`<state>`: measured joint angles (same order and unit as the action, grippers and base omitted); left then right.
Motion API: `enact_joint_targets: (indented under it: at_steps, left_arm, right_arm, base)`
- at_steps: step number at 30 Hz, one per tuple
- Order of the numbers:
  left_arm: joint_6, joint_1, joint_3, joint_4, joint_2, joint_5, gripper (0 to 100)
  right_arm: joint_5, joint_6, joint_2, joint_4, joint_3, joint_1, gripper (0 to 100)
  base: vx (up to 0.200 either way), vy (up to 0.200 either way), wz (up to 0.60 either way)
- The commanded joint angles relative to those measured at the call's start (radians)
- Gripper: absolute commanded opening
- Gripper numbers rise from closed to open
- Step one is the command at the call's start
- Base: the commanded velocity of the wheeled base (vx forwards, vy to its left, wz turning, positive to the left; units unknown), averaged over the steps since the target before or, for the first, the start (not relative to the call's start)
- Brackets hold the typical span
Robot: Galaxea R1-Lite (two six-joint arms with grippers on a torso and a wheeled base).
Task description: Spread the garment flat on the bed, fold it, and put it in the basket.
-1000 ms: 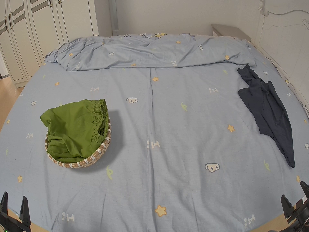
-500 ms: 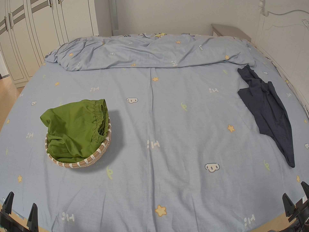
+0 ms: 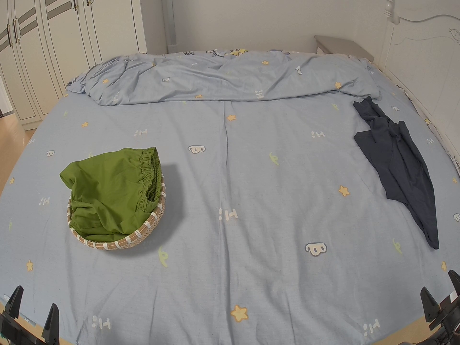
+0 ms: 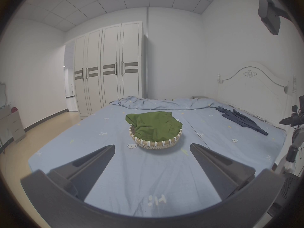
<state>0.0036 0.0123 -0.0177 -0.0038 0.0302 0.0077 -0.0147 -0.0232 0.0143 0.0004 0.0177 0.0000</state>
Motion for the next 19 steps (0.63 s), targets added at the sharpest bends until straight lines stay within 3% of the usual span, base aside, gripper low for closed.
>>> enact_joint_targets:
  at_steps: [1,4,19]
  left_arm:
    - [-0.002,0.029,0.018,0.004,0.050,-0.002,100]
    - [-0.005,-0.015,0.018,0.002,-0.030,0.002,100]
    - [-0.007,-0.014,0.018,-0.001,-0.029,0.003,100]
  right_arm:
    - [-0.008,-0.001,-0.013,0.000,-0.018,0.000,100]
    - [-0.021,-0.001,-0.013,0.000,-0.018,0.000,100]
    - [-0.011,-0.006,-0.014,0.000,-0.018,0.000,100]
  base:
    - [0.000,0.000,0.00]
    - [0.000,0.000,0.00]
    - [0.000,0.000,0.00]
